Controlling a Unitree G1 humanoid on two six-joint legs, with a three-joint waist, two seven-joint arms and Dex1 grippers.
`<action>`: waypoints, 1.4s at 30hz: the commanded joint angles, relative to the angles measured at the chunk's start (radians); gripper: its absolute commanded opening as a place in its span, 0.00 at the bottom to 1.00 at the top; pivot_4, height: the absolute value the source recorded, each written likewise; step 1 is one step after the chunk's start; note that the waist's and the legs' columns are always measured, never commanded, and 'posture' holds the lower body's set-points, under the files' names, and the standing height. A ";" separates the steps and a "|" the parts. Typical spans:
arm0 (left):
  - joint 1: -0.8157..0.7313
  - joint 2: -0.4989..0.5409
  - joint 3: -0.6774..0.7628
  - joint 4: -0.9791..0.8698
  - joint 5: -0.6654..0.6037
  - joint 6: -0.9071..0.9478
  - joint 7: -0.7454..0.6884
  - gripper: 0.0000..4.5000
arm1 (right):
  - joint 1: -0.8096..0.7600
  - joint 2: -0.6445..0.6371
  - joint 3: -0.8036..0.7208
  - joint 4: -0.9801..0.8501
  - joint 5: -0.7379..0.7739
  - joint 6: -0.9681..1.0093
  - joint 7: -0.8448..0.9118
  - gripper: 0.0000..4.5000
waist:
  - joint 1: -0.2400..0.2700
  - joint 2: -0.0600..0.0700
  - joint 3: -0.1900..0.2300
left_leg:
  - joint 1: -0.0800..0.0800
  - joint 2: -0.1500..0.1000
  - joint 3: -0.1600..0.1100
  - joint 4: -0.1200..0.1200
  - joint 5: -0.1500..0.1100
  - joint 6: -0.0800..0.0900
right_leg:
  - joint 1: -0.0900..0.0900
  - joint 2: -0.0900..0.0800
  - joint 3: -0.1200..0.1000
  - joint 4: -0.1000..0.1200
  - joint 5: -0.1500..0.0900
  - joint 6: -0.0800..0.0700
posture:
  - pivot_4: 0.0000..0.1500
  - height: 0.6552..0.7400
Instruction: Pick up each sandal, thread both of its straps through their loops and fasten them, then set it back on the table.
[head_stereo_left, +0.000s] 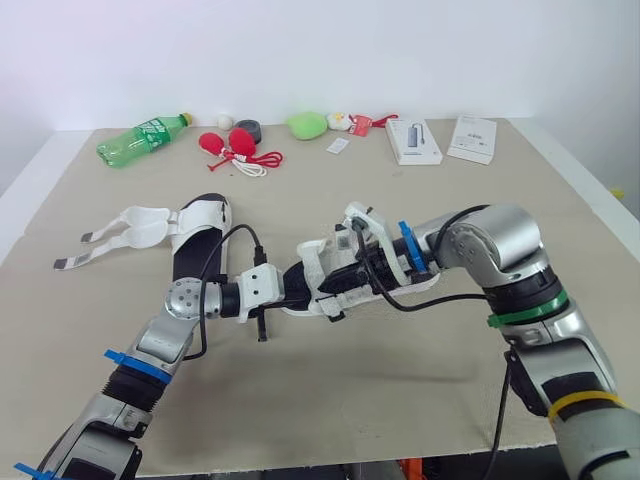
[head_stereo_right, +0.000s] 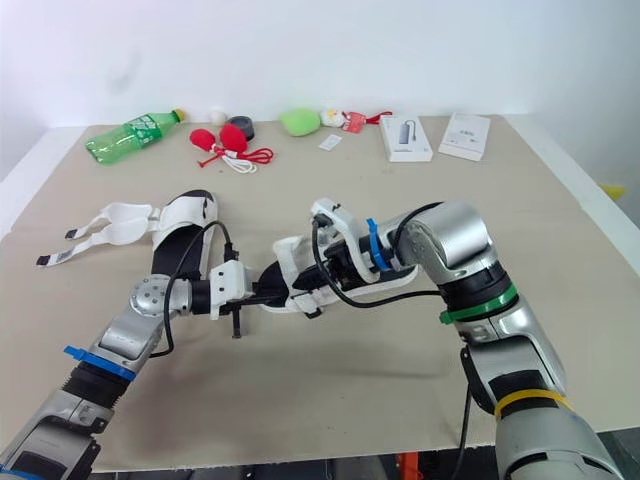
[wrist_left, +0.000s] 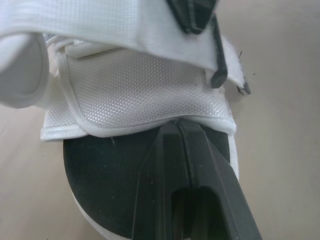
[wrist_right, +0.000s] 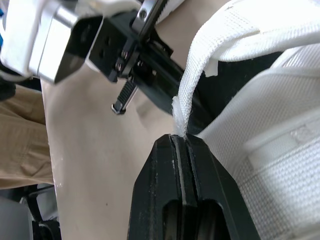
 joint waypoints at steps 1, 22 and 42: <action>0.019 0.007 -0.016 0.039 0.036 0.017 -0.002 0.00 | 0.002 -0.059 -0.007 -0.060 0.010 -0.074 0.045 0.16 | 0.000 0.000 0.000 | 0.000 0.000 0.000 0.000 0.000 0.000 | 0.000 0.000 0.000 0.000 0.000 0.000 | 1.00 1.00; 0.018 -0.009 0.070 0.022 -0.084 0.038 -0.025 0.00 | 0.283 -0.145 -0.118 -0.290 0.104 -0.117 -0.039 0.86 | 0.000 0.000 0.001 | 0.000 0.001 0.001 0.000 -0.002 -0.001 | 0.000 0.000 0.000 -0.001 0.000 0.003 | 1.00 1.00; 0.005 -0.030 0.070 0.036 -0.069 0.032 -0.014 0.00 | 0.305 -0.020 -0.146 -0.246 0.114 -0.047 -0.233 0.46 | 0.001 -0.001 0.001 | -0.002 0.000 0.001 0.002 -0.002 -0.001 | 0.000 0.000 0.000 -0.003 0.000 0.001 | 1.00 1.00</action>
